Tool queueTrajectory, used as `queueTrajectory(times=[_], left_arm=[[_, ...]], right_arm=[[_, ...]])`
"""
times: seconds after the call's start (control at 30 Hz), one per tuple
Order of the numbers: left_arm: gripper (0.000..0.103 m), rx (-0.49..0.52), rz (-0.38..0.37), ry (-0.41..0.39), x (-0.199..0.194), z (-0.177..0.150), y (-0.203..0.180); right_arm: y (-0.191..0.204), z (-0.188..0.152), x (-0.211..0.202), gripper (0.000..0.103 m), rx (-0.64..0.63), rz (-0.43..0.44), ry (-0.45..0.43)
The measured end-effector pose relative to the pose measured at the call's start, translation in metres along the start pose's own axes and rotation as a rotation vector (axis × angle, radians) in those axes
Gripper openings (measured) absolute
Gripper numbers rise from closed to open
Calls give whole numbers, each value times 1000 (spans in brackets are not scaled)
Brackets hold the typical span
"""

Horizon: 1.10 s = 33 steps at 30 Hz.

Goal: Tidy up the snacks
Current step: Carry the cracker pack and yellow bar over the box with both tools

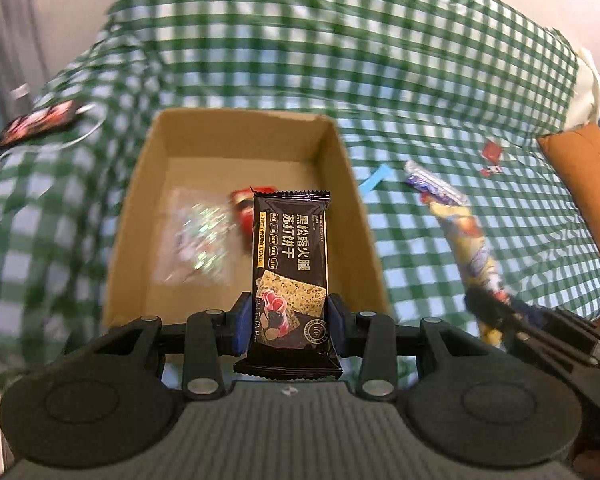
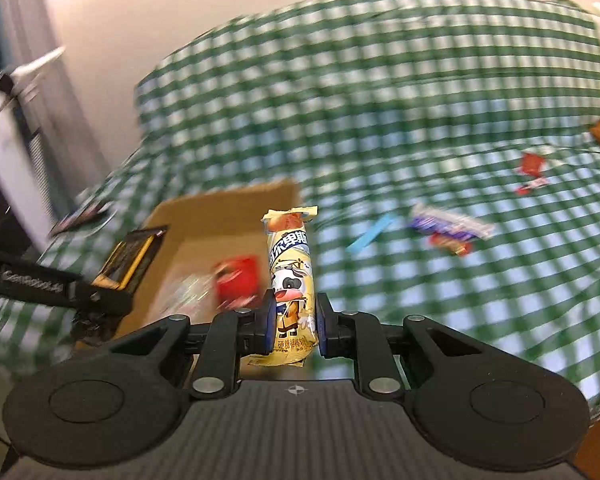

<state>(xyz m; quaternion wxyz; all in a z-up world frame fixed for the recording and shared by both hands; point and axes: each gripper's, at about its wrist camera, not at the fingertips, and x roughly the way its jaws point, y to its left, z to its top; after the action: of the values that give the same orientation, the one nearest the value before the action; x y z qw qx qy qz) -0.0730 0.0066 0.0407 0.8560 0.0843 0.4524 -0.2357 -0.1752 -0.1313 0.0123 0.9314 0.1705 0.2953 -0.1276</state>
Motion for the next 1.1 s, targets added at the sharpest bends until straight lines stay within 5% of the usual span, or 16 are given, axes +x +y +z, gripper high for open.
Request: queueTrajectory(times=[0.3,1.1], left_arm=[[43,-33,-4,-31,-26,-37,46],[43,-55,-45,-66,-37,-46,62]], right_arm=[[68,-28,-15,21,-75,-24,61],[82,-27,-18,21,-161,-51,75]])
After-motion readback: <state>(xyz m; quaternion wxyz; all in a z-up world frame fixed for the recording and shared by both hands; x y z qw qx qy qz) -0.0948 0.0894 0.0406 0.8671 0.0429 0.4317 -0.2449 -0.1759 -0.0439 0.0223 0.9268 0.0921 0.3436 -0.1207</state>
